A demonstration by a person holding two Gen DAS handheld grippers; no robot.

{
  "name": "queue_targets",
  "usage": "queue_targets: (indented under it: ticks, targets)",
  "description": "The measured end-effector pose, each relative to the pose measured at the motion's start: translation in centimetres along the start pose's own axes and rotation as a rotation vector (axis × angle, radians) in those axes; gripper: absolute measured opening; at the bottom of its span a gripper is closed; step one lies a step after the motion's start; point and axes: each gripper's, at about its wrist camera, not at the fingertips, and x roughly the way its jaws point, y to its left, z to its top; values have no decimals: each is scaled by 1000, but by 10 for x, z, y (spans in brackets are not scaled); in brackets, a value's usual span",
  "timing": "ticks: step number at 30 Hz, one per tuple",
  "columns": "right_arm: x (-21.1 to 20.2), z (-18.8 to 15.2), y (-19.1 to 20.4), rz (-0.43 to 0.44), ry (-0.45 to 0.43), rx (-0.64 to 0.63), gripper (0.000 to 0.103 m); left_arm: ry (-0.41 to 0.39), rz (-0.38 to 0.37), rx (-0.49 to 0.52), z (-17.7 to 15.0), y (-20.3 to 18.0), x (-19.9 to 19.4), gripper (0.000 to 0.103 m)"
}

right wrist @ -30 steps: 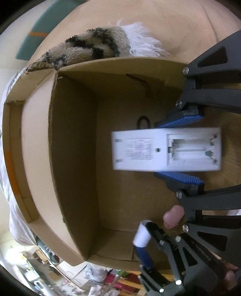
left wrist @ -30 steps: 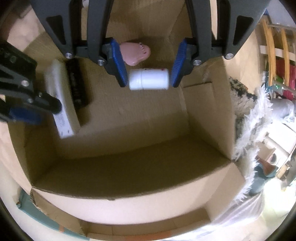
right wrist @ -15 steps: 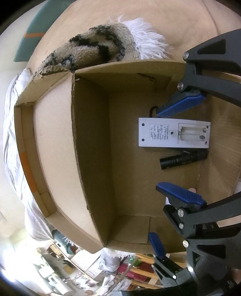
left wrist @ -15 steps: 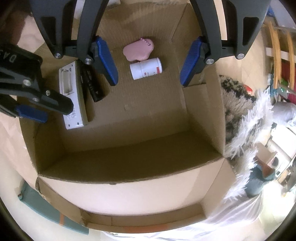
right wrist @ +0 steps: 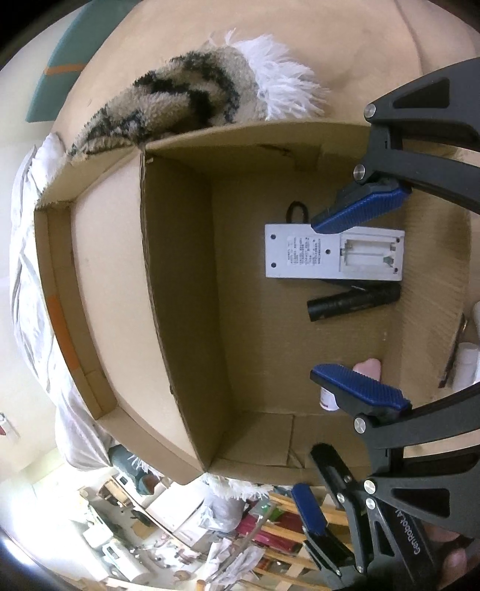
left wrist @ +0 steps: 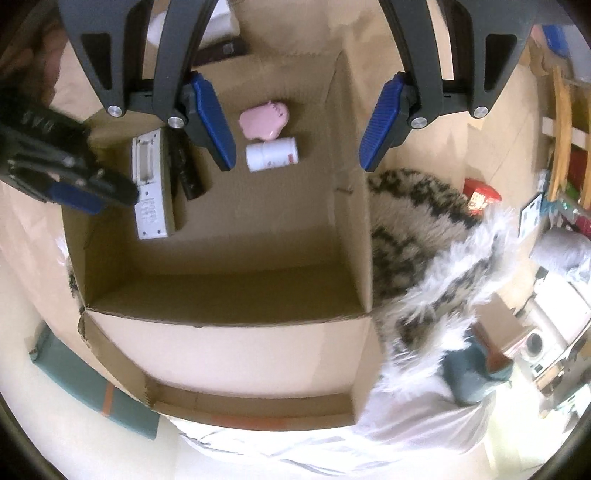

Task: Organize rigid objects
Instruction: 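Open the left tool dropping the bottle while the right tool releases the remote, then grasp the white pill bottle with the left tool while the right tool grasps the white earbuds case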

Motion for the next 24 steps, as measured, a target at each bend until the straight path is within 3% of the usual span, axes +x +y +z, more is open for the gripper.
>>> queue_targets:
  ticks: [14,24]
  targets:
    - [-44,-30,-6,37,-16,73,77,11,-9,-87,-48,24,-32,66]
    - [-65,-68,-15,55,0,147,77,58,-20,-156,-81,40,-23,66]
